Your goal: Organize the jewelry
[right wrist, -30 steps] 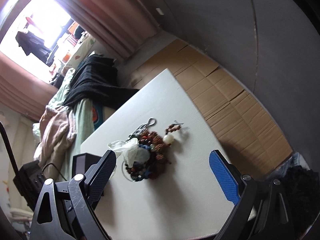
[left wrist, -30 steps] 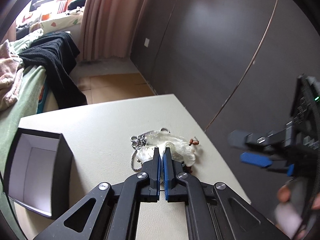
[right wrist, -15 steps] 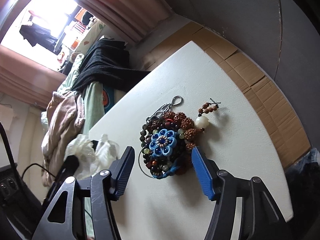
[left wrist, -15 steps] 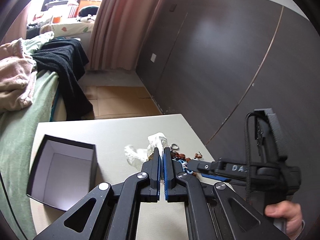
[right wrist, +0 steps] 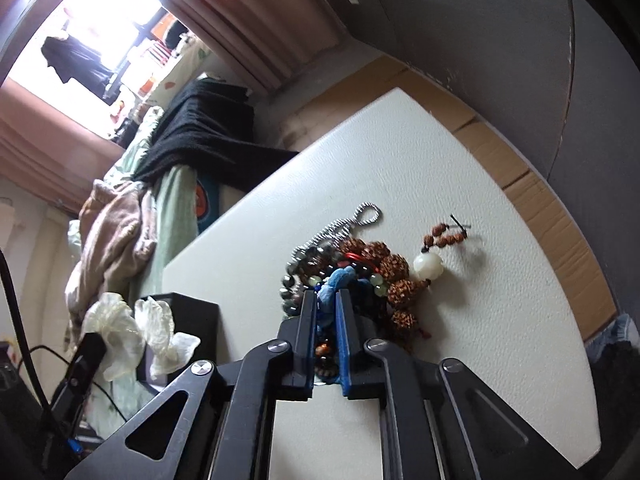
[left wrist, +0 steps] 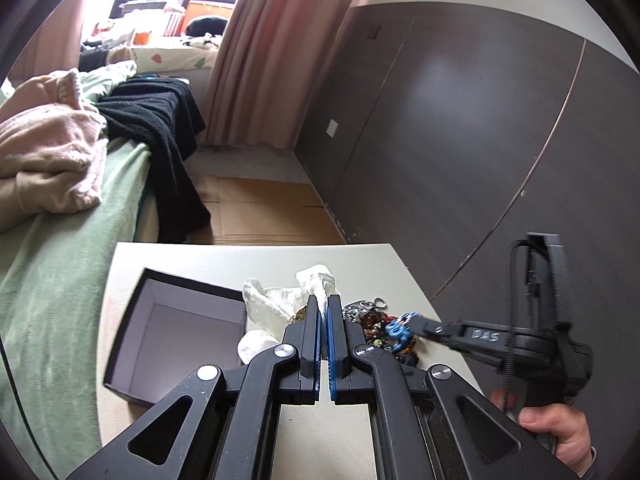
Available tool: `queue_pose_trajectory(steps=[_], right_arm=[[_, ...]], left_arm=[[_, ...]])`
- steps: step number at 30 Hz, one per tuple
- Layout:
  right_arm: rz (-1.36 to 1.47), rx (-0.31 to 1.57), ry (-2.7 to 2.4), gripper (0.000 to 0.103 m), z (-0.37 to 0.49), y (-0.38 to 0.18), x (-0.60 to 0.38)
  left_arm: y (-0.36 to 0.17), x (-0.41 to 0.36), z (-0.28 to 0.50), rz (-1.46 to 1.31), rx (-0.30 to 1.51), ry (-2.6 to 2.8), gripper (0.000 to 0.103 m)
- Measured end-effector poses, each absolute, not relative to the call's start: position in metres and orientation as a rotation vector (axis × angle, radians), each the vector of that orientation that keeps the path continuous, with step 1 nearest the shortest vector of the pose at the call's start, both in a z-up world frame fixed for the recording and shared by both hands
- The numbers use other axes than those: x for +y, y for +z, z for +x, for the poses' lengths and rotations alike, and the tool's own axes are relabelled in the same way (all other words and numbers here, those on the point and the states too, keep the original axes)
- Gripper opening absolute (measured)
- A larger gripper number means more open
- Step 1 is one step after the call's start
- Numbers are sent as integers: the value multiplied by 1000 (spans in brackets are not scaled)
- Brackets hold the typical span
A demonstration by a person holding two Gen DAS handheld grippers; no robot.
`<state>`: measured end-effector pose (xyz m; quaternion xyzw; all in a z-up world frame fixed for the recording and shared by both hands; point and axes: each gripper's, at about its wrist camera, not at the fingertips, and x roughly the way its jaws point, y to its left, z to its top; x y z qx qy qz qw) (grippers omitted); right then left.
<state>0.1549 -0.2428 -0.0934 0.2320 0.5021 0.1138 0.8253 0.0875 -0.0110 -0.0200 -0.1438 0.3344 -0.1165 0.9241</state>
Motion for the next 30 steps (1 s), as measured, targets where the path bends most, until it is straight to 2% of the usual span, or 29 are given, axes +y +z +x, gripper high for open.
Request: queue_pose_trajectory(steps=[13, 19, 22, 24, 26, 28, 30], right_arm=[[496, 798, 396, 10, 117, -32, -232], [502, 776, 451, 10, 111, -26, -216], [509, 777, 484, 10, 110, -25, -206], [516, 778, 513, 10, 110, -24, -198], [530, 785, 550, 10, 112, -24, -189], [536, 792, 587, 10, 113, -25, -179], [534, 802, 616, 10, 114, -26, -167]], left_arm=[[-13, 23, 68, -315, 661, -162, 2], [-25, 50, 75, -412, 701, -106, 2], [-30, 58, 84, -436, 745, -96, 8], [-33, 61, 86, -443, 764, -91, 25], [-32, 67, 82, -458, 750, -68, 71], [-25, 76, 73, -481, 684, -39, 86], [-20, 81, 69, -486, 660, -33, 87]])
